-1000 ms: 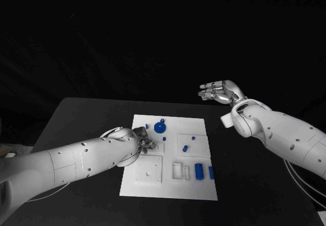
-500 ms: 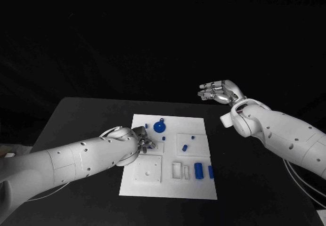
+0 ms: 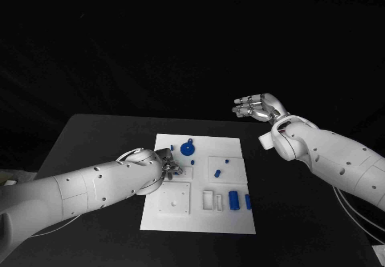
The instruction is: Assemble the parts on the task board
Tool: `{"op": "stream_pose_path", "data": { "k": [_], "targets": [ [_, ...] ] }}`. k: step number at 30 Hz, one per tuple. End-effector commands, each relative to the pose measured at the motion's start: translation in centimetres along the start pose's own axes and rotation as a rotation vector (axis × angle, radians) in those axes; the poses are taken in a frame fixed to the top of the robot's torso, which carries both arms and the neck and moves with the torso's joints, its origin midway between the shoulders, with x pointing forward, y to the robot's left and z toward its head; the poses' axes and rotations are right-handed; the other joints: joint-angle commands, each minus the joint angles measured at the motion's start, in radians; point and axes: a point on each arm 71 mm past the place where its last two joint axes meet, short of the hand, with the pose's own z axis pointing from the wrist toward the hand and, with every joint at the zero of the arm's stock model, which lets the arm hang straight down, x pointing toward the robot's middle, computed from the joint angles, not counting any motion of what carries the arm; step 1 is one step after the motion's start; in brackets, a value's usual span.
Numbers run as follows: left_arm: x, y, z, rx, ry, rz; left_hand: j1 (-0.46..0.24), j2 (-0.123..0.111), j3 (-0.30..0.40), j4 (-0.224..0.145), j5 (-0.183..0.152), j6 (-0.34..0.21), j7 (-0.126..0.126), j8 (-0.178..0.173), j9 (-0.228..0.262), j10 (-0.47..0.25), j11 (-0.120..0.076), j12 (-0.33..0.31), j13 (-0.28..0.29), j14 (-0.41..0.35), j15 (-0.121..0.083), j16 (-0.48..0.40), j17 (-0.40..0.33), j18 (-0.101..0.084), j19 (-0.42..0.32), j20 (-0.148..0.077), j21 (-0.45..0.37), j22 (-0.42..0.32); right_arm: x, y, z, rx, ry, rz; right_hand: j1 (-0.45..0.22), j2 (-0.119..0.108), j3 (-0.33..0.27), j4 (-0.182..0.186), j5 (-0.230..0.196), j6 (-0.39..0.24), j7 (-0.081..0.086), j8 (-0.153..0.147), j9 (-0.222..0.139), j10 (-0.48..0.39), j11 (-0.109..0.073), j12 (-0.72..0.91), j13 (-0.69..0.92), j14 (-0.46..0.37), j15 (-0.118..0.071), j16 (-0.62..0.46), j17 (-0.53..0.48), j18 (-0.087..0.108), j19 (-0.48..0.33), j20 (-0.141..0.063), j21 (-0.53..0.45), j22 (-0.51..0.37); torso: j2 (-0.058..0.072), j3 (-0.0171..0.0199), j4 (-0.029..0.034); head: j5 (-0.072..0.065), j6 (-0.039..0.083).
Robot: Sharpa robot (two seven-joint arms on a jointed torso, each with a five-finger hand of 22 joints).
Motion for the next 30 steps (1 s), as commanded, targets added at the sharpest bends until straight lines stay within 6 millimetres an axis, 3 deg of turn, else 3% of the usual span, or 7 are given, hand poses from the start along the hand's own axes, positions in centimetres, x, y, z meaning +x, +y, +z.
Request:
{"op": "stream_pose_path", "data": {
  "k": [1,17,30],
  "targets": [
    [1.02,0.72,0.11,-0.036,0.058,0.035,0.016,0.009,0.031,-0.024,0.002,0.108,-0.106,0.004,-0.002,0.035,-0.003,0.003,-0.001,0.001,-0.003,-0.004,-0.001,0.001,0.0,0.005,0.004,0.019,0.17,0.05,0.0,-0.008,0.015,0.006,0.0,0.013,-0.005,-0.001,0.006,-0.001,0.0,-0.001,-0.001,-0.006,-0.002,-0.003,-0.001,-0.008,0.002,-0.005,-0.002,0.01,-0.008,0.001,0.005,-0.001,-0.001,0.0004,0.0004,0.0,-0.001],
    [1.05,0.4,0.31,-0.032,0.062,0.041,0.009,0.023,-0.001,-0.011,-0.053,0.126,-0.113,0.013,-0.004,0.038,-0.003,0.023,-0.002,0.009,-0.001,0.011,0.024,0.006,0.004,0.013,0.002,0.017,0.26,0.01,0.0,-0.007,0.017,0.008,0.0,0.013,-0.005,-0.002,0.006,-0.001,0.0,-0.001,-0.001,-0.006,-0.002,-0.003,-0.001,-0.008,0.002,-0.005,-0.002,0.011,-0.009,0.002,0.005,-0.001,0.0,0.0014,-0.0002,-0.002,-0.002],
    [1.19,-0.08,0.44,-0.027,0.074,0.051,0.013,0.028,-0.008,-0.008,-0.063,0.13,-0.115,0.016,-0.002,0.039,-0.004,0.032,-0.006,0.014,0.0,0.017,0.035,0.009,0.006,0.017,0.002,0.018,0.41,-0.04,0.03,-0.006,0.02,0.01,0.0,0.013,-0.005,-0.002,0.006,-0.001,0.0,-0.001,-0.001,-0.006,-0.002,-0.003,-0.001,-0.008,0.002,-0.005,-0.002,0.011,-0.009,0.002,0.005,-0.001,0.0,0.0013,0.0005,-0.006,-0.004]
  ]
}}
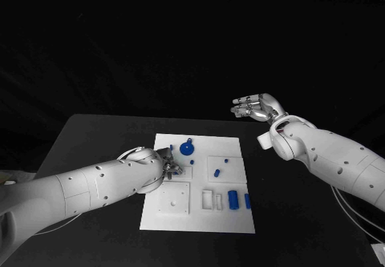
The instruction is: Assemble the parts on the task board
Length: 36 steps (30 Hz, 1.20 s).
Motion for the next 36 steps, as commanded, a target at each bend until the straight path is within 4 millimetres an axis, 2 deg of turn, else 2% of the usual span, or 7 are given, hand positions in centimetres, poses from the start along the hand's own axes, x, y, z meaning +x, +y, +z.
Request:
{"op": "stream_pose_path", "data": {
  "k": [1,17,36],
  "targets": [
    [1.24,0.23,0.09,-0.021,0.064,0.032,0.016,0.025,-0.003,-0.002,-0.008,0.122,-0.113,0.002,-0.001,0.041,-0.002,0.005,-0.001,0.009,0.002,0.006,0.004,0.009,-0.001,0.01,0.002,0.018,0.19,0.04,0.0,-0.007,0.015,0.007,0.0,0.013,-0.005,-0.002,0.006,-0.002,0.0,-0.001,-0.001,-0.006,-0.002,-0.003,-0.001,-0.005,-0.001,-0.005,-0.002,0.011,-0.005,-0.002,0.005,-0.001,0.0,0.0001,0.0006,-0.001,-0.002],
    [1.27,-0.09,0.23,-0.017,0.069,0.038,0.009,0.028,-0.017,0.01,-0.018,0.132,-0.117,0.007,0.002,0.041,-0.003,0.014,-0.007,0.012,0.003,0.009,0.012,0.017,0.0,0.018,0.004,0.018,0.32,-0.03,-0.01,-0.006,0.018,0.008,-0.001,0.014,-0.004,-0.003,0.01,0.0,0.0,-0.001,-0.001,-0.007,-0.002,-0.003,-0.001,-0.006,-0.001,-0.005,-0.002,0.011,-0.006,-0.002,0.005,-0.001,-0.001,-0.0006,0.0004,-0.003,-0.004],
    [1.01,-0.09,0.47,-0.015,0.053,0.031,0.024,-0.017,-0.035,0.095,-0.028,0.138,-0.123,0.007,0.016,0.041,-0.005,0.02,-0.018,0.016,0.002,0.002,0.011,0.017,0.005,0.02,-0.003,0.017,0.35,-0.08,-0.03,-0.005,0.019,0.009,-0.002,0.013,-0.003,-0.003,0.012,0.0,0.0,-0.001,-0.001,-0.007,-0.002,-0.003,-0.001,-0.006,0.0,-0.005,-0.002,0.011,-0.007,-0.002,0.005,-0.001,-0.001,-0.0008,0.0006,-0.007,-0.004]
  ]
}}
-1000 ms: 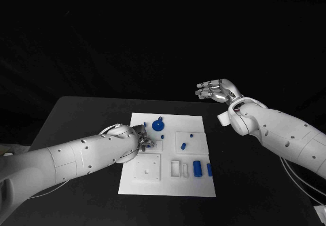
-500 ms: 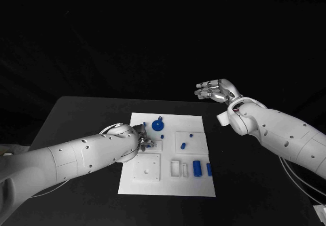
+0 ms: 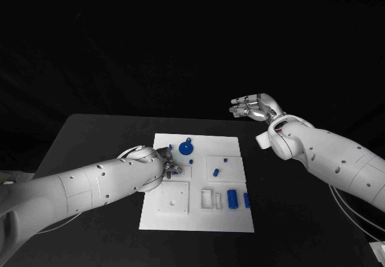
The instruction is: Assemble the parts on the task board
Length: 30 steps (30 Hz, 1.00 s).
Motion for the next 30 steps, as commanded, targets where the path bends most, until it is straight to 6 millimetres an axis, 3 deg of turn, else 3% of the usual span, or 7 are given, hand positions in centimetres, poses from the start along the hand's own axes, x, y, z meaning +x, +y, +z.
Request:
{"op": "stream_pose_path", "data": {
  "k": [1,12,19,30],
  "targets": [
    [1.06,0.07,0.08,-0.006,0.044,0.016,0.006,-0.009,-0.002,0.013,-0.004,0.115,-0.108,-0.005,-0.001,0.042,-0.005,0.005,-0.001,0.004,0.0,-0.003,-0.002,0.017,0.003,0.004,-0.004,0.017,0.15,0.06,0.0,-0.008,0.014,0.006,0.002,0.009,-0.003,-0.003,0.004,0.0,0.0,-0.001,-0.001,-0.007,-0.002,-0.003,-0.001,-0.006,0.0,-0.005,-0.001,0.011,-0.007,-0.002,0.005,-0.001,0.0,-0.0002,-0.0002,0.0,0.0],
    [0.94,0.17,0.18,-0.008,0.039,0.014,0.012,-0.044,-0.024,0.064,-0.021,0.115,-0.11,-0.009,-0.002,0.041,-0.006,0.002,-0.002,0.002,-0.001,-0.008,-0.011,0.013,0.005,0.001,-0.01,0.016,0.15,0.05,-0.01,-0.007,0.016,0.006,0.002,0.009,-0.004,-0.003,0.004,-0.001,0.0,-0.001,-0.001,-0.007,-0.002,-0.003,-0.001,-0.007,0.0,-0.005,-0.001,0.011,-0.007,-0.001,0.005,-0.001,0.0,0.0004,0.0002,-0.002,-0.001],
    [0.87,0.18,0.22,-0.009,0.035,0.012,0.019,-0.054,-0.054,0.102,-0.08,0.116,-0.112,-0.01,-0.003,0.041,-0.006,0.002,-0.001,0.0,-0.001,-0.01,-0.015,0.01,0.006,-0.001,-0.014,0.016,0.15,0.03,-0.01,-0.007,0.016,0.006,0.002,0.009,-0.004,-0.003,0.005,-0.001,0.0,-0.001,-0.001,-0.008,-0.001,-0.003,0.0,-0.007,0.0,-0.005,-0.001,0.011,-0.007,-0.001,0.005,-0.001,0.0,0.0002,0.0001,-0.004,0.0],
    [0.59,0.25,0.29,-0.011,0.025,0.005,0.04,-0.078,-0.095,0.164,-0.111,0.119,-0.114,-0.011,-0.005,0.041,-0.006,0.0,0.001,-0.001,-0.002,-0.012,-0.019,0.006,0.008,-0.003,-0.02,0.017,0.18,0.0,-0.01,-0.006,0.017,0.007,0.002,0.009,-0.004,-0.003,0.005,-0.001,0.0,-0.001,-0.001,-0.008,-0.001,-0.003,0.0,-0.007,0.0,-0.005,-0.001,0.011,-0.007,-0.001,0.005,-0.001,0.001,0.0002,0.0003,-0.005,-0.002]
  ]
}}
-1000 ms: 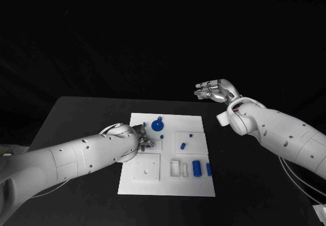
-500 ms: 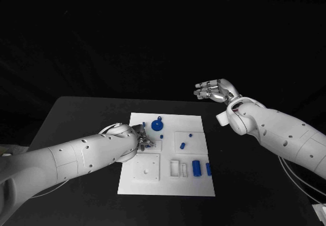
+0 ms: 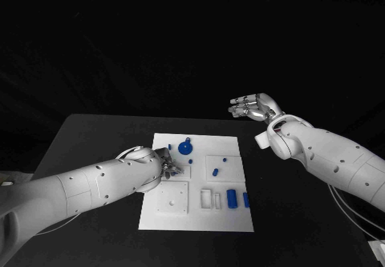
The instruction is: Assemble the parts on the task board
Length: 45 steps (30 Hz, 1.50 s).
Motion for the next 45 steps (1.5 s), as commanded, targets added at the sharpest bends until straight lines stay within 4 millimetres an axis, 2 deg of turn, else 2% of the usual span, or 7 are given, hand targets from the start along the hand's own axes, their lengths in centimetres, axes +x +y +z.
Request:
{"op": "stream_pose_path", "data": {
  "k": [1,10,22,29,40,45],
  "targets": [
    [0.5,-0.2,0.0,0.005,0.025,0.006,-0.001,-0.009,-0.003,0.007,-0.006,0.023,-0.022,0.001,-0.001,0.05,0.003,0.0,0.001,-0.001,-0.002,-0.004,0.001,0.006,0.003,-0.001,-0.004,0.017,0.2,0.1,0.0,-0.007,0.014,0.006,0.002,0.009,-0.004,-0.003,0.005,-0.001,0.001,-0.001,-0.001,-0.008,-0.001,-0.003,-0.001,-0.007,0.0,-0.005,-0.001,0.011,-0.007,-0.001,0.005,-0.001,0.0,-0.0003,0.0002,-0.001,-0.001],
    [0.3,-0.2,0.1,0.006,0.019,0.003,0.013,-0.017,-0.025,0.037,-0.024,0.024,-0.022,0.001,-0.002,0.05,0.003,0.0,0.002,-0.002,-0.001,-0.004,-0.002,0.006,0.004,0.0,-0.006,0.017,0.2,0.0,0.0,-0.007,0.015,0.006,0.002,0.009,-0.004,-0.003,0.005,-0.001,0.001,-0.001,-0.001,-0.008,-0.001,-0.003,-0.001,-0.007,0.0,-0.005,-0.001,0.011,-0.007,-0.001,0.005,-0.001,0.0,-0.0001,0.0,-0.003,-0.003],
    [-0.1,-0.5,0.2,0.003,0.028,0.014,0.016,-0.035,-0.047,0.055,-0.078,0.016,-0.018,-0.001,-0.002,0.045,0.006,-0.009,0.001,-0.015,0.0,-0.017,-0.023,0.001,-0.002,-0.002,-0.011,0.017,0.3,-0.1,0.0,-0.001,0.016,0.007,0.003,0.009,-0.013,-0.001,0.006,-0.008,0.001,-0.002,-0.002,-0.012,0.001,-0.003,-0.001,-0.022,0.005,-0.005,-0.001,0.009,-0.022,0.003,0.002,-0.002,0.0,0.0001,-0.0006,-0.006,-0.005],
    [-0.3,-0.4,0.2,-0.002,0.025,0.022,0.026,-0.039,-0.051,0.068,-0.08,0.007,-0.016,0.003,-0.001,0.044,0.008,-0.018,0.007,-0.027,-0.001,-0.016,-0.038,-0.007,-0.008,-0.007,-0.014,0.018,0.3,-0.1,0.0,0.001,0.016,0.007,0.004,0.009,-0.017,0.0,0.007,-0.009,0.001,-0.002,-0.002,-0.013,0.001,-0.003,-0.001,-0.026,0.006,-0.005,-0.001,0.01,-0.028,0.005,0.003,-0.002,0.0,0.0003,-0.0001,-0.008,-0.005],
    [-0.7,-0.4,0.2,-0.003,0.005,0.017,0.027,-0.044,-0.053,0.071,-0.08,0.005,-0.015,0.002,-0.002,0.042,0.008,-0.02,0.009,-0.03,0.0,-0.017,-0.044,-0.007,-0.008,-0.008,-0.014,0.017,0.3,-0.1,-0.1,0.003,0.017,0.007,0.007,0.009,-0.022,0.001,0.007,-0.014,0.003,-0.002,-0.002,-0.017,0.003,-0.003,-0.001,-0.032,0.008,-0.005,-0.002,0.01,-0.035,0.008,0.003,-0.002,-0.001,-0.0003,0.0003,-0.009,-0.005],
    [-0.9,-0.4,0.2,-0.003,-0.002,0.012,0.027,-0.056,-0.053,0.086,-0.09,0.001,-0.014,0.002,-0.005,0.04,0.009,-0.025,0.013,-0.034,-0.001,-0.018,-0.058,-0.011,-0.009,-0.011,-0.016,0.017,0.3,-0.1,-0.1,0.004,0.018,0.008,0.007,0.009,-0.022,0.001,0.007,-0.015,0.003,-0.002,-0.002,-0.018,0.003,-0.003,-0.001,-0.033,0.008,-0.005,-0.002,0.01,-0.035,0.008,0.004,-0.002,-0.001,-0.0005,0.0002,-0.009,-0.006]
  ]
}}
